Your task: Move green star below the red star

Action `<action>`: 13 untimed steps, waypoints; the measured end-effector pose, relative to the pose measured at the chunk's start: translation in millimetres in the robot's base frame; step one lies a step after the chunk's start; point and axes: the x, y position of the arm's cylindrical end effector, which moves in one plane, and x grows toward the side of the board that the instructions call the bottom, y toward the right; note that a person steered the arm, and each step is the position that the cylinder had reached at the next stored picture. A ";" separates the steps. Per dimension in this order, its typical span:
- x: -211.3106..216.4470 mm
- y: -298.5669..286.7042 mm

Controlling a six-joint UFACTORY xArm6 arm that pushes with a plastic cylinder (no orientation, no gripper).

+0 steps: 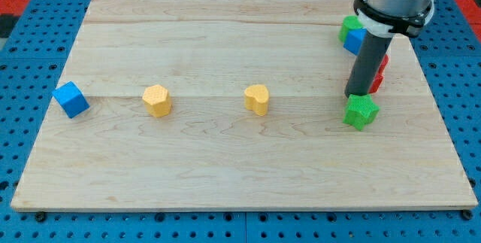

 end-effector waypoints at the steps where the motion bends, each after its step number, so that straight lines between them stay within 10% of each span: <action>1: 1.5 -41.2; 4: 27.2 -99.1; 13: 65.5 -30.4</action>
